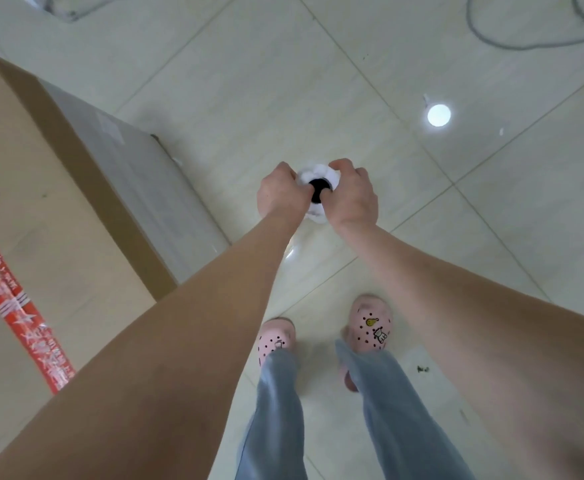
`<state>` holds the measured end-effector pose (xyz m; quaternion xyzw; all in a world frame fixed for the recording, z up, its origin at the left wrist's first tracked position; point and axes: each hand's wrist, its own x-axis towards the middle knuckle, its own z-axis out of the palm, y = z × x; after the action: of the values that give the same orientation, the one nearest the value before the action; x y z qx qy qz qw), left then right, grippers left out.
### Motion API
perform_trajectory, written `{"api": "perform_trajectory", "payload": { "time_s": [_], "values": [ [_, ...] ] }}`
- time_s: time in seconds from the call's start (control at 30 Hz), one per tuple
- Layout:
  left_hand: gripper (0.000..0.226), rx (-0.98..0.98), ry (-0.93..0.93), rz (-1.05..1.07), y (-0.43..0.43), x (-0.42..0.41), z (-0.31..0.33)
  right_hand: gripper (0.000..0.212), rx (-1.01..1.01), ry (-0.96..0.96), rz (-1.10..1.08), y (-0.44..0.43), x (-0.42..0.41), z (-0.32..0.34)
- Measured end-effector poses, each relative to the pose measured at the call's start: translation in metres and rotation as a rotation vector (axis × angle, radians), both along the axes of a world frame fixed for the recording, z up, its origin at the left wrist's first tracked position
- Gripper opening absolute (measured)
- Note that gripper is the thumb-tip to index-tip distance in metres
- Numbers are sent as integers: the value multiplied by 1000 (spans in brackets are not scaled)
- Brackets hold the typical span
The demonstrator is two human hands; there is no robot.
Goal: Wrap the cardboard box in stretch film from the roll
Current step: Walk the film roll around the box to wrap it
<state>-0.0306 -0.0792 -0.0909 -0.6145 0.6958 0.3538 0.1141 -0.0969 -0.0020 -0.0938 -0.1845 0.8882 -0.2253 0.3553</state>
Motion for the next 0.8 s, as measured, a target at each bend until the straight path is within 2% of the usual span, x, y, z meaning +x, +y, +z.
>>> {"api": "perform_trajectory", "payload": {
  "time_s": [0.2,0.3,0.4,0.53,0.8],
  "values": [
    [25,104,113,-29,-8,19,0,38,-4,-117,-53,-3,7,-7],
    [26,105,153,-50,-5,27,-2,48,-1,-158,-116,0,14,-9],
    [37,73,193,-51,-3,27,-4,55,-72,-185,-226,7,19,-12],
    [41,18,229,-104,-2,30,-9,44,-99,-164,-249,8,24,-19],
    [52,-25,282,-209,2,51,-5,53,-99,-84,-252,17,40,-16]
  ]
}}
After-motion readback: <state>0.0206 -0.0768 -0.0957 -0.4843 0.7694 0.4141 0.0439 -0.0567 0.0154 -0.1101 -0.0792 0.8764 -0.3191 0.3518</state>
